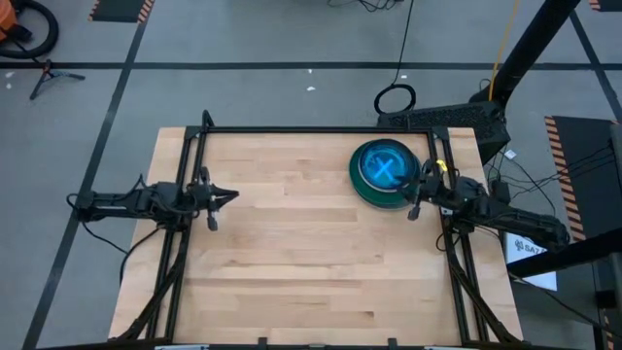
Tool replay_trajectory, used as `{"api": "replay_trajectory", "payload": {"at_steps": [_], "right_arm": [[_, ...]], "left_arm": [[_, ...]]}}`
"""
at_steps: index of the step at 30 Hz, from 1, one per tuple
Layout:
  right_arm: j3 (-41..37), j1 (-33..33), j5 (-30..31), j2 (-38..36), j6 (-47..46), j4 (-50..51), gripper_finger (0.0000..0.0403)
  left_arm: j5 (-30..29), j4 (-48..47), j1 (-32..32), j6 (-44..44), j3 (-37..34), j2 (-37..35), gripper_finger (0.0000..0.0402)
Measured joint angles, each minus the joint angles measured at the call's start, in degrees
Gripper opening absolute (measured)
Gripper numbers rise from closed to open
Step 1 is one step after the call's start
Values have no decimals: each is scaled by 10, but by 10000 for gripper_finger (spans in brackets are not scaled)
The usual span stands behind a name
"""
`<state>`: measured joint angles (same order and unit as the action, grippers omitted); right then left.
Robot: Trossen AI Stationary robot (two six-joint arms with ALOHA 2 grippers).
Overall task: Stack plastic plates
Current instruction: Return to Home Position
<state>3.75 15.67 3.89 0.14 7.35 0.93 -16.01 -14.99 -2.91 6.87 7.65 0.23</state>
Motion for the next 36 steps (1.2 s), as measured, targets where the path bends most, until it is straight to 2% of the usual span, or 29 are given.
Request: {"api": "replay_trajectory", "payload": {"at_steps": [2, 9, 20, 24, 29, 36], "right_arm": [[-26, 0, 15, 0, -6, -34, 98], [-26, 1, 53, 2, 1, -45, 98], [-28, 1, 52, 3, -1, -43, 98], [-28, 1, 51, 3, -35, -42, 98], [-28, 1, 51, 3, -34, -42, 98], [-28, 1, 51, 3, -33, -42, 98]], "left_arm": [[-1, 4, 4, -1, -8, 1, 31], [0, 2, 25, -14, -22, 0, 30], [4, 2, 36, -14, -22, 0, 31], [3, 2, 36, -34, -22, 0, 31], [3, 2, 36, -70, -22, 0, 31], [1, 2, 36, -71, -22, 0, 31]]}}
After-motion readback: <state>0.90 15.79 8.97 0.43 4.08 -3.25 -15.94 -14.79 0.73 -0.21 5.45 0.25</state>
